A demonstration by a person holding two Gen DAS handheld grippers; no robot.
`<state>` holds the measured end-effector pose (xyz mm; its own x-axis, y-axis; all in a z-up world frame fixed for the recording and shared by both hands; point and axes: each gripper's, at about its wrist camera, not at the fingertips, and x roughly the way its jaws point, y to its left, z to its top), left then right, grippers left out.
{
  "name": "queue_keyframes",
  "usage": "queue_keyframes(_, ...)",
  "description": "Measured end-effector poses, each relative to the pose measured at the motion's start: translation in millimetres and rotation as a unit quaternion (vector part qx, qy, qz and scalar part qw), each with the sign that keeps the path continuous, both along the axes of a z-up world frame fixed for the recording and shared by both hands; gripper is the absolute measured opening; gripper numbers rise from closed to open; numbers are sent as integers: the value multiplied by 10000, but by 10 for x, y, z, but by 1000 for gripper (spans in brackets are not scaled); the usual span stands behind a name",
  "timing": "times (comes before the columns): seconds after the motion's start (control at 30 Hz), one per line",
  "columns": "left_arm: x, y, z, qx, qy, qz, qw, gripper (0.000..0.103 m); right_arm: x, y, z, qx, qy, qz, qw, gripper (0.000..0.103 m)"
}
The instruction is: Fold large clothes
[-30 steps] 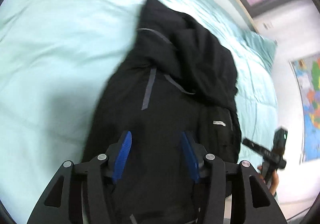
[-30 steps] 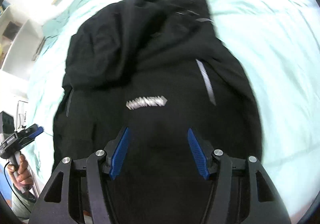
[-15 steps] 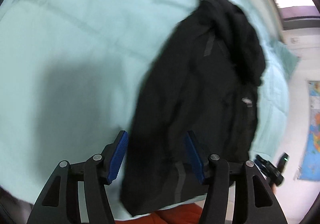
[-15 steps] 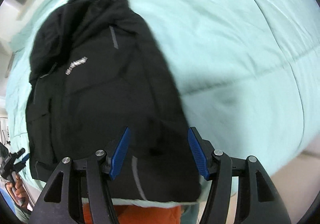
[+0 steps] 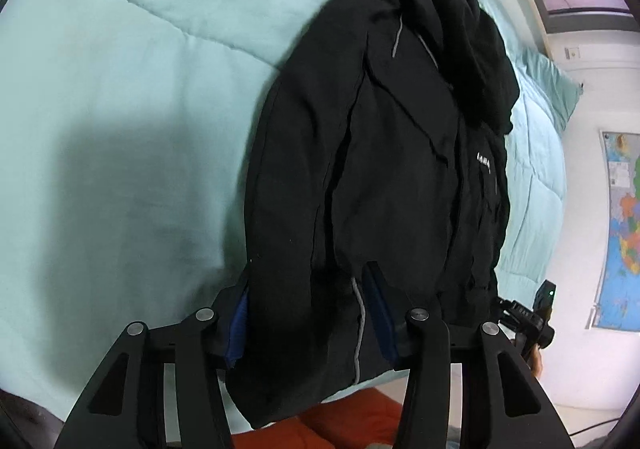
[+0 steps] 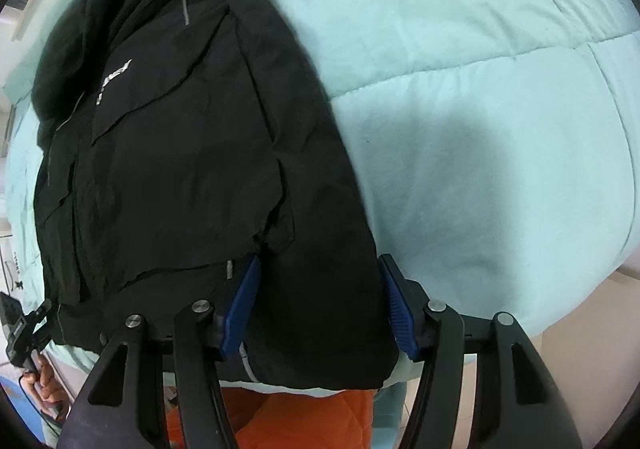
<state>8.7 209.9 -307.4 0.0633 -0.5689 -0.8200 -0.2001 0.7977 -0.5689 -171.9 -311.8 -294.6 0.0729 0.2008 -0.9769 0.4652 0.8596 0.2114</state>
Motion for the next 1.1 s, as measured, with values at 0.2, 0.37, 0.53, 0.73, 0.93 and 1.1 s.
queue_keyframes(0.2,-53,-106,-187,186,343,-159,9991,53,-174,-250,-63,453,28,-327,9984,66)
queue_keyframes(0.37,-47,-183,-26,198,-40,-328,9993,23,-236,-250,38,588,-61,-54,9982,42)
queue_keyframes(0.53,7,-201,268,-367,-390,-293,9981,20,-138,-132,290,654,-172,254,9974,40)
queue_keyframes(0.73,0,-280,-2,-670,31,-470,9966,49,-132,-271,15,1324,55,23,9912,69)
queue_keyframes(0.93,1,-295,29,-652,-199,-156,9976,28,-68,-167,22,1421,-143,-98,9897,25)
queue_keyframes(1.1,202,-359,488,-870,-777,-274,9928,20,72,-177,589,1307,-751,107,9885,18)
